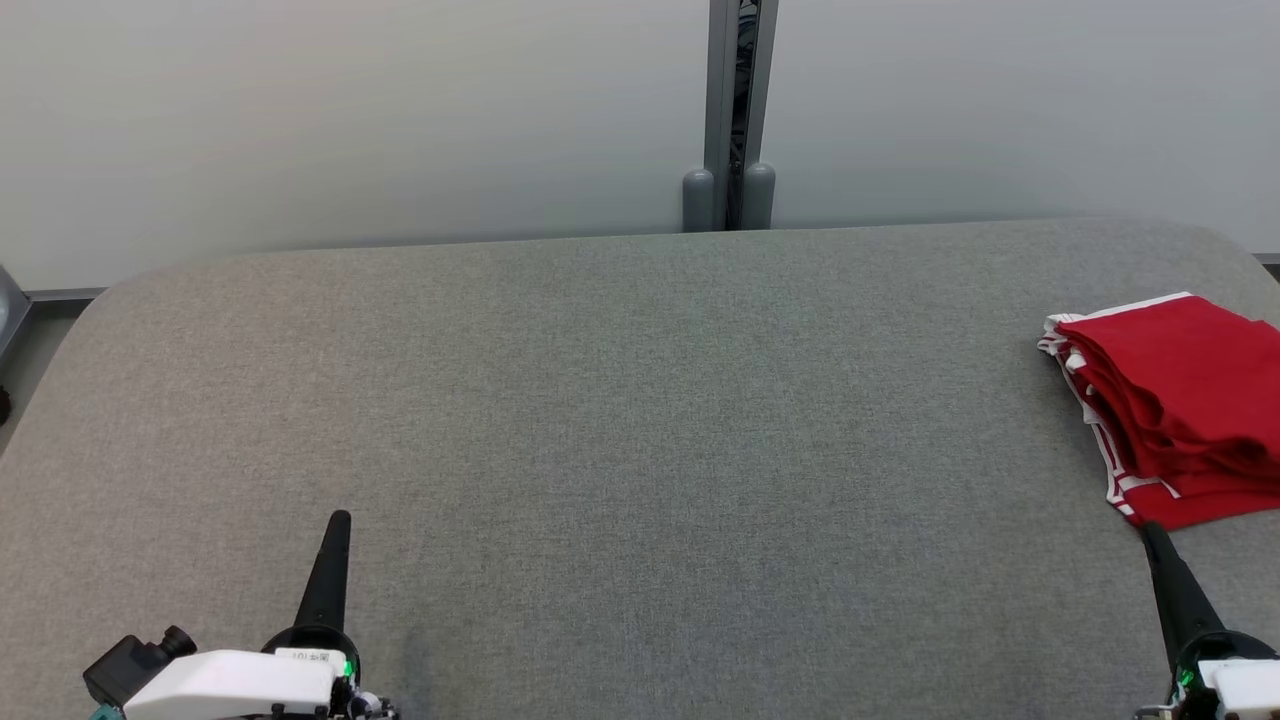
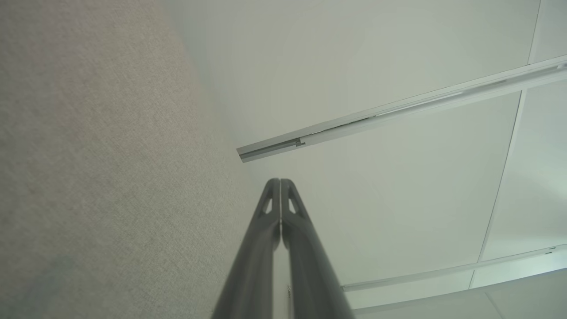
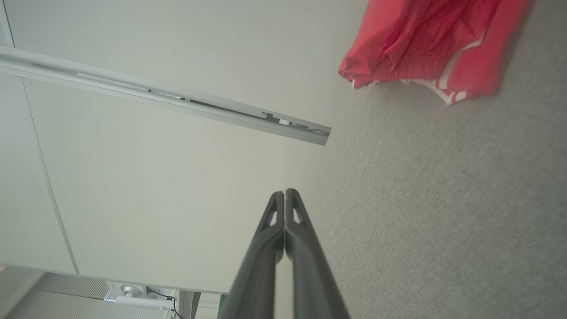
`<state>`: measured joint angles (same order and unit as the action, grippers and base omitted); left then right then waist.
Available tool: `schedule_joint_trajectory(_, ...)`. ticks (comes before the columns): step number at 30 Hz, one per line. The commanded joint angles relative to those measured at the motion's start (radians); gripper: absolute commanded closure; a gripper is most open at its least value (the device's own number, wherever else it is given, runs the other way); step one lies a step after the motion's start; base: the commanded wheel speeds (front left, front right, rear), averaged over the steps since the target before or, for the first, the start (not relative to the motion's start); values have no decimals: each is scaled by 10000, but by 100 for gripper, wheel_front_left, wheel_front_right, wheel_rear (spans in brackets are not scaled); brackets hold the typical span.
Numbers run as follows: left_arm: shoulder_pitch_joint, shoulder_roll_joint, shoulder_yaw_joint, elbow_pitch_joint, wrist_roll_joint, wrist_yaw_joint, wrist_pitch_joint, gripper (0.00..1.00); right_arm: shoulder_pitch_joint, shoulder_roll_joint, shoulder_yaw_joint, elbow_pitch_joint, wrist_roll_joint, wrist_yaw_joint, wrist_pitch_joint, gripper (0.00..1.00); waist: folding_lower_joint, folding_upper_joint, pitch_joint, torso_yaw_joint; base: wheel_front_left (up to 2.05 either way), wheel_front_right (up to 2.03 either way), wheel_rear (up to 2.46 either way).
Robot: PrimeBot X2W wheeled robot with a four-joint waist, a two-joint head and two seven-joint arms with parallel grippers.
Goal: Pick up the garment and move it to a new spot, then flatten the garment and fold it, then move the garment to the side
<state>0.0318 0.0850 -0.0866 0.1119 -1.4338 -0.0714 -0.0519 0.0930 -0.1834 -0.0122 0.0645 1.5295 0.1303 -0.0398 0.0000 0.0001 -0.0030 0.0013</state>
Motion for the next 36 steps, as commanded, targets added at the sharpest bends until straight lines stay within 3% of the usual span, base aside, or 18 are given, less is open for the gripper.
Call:
schedule_joint_trajectory(1, -258, 80, 58, -77, -216, -88, 60, 100, -74, -105, -51, -99, 258, 7, 104, 100, 0, -1, 1, 0, 0, 0, 0)
schedule_joint_trajectory(31, -457, 127, 220, -119, -2395, -359, 463, 100, -57, -368, -264, -172, 2723, 7, 501, 100, 0, -1, 28, -13, 0, 0, 0)
schedule_joint_trajectory(36, -437, 114, 225, -115, -2352, -357, 475, 100, -57, -363, -256, -170, 2656, 7, 486, 100, 0, -1, 28, -13, 0, 0, 0)
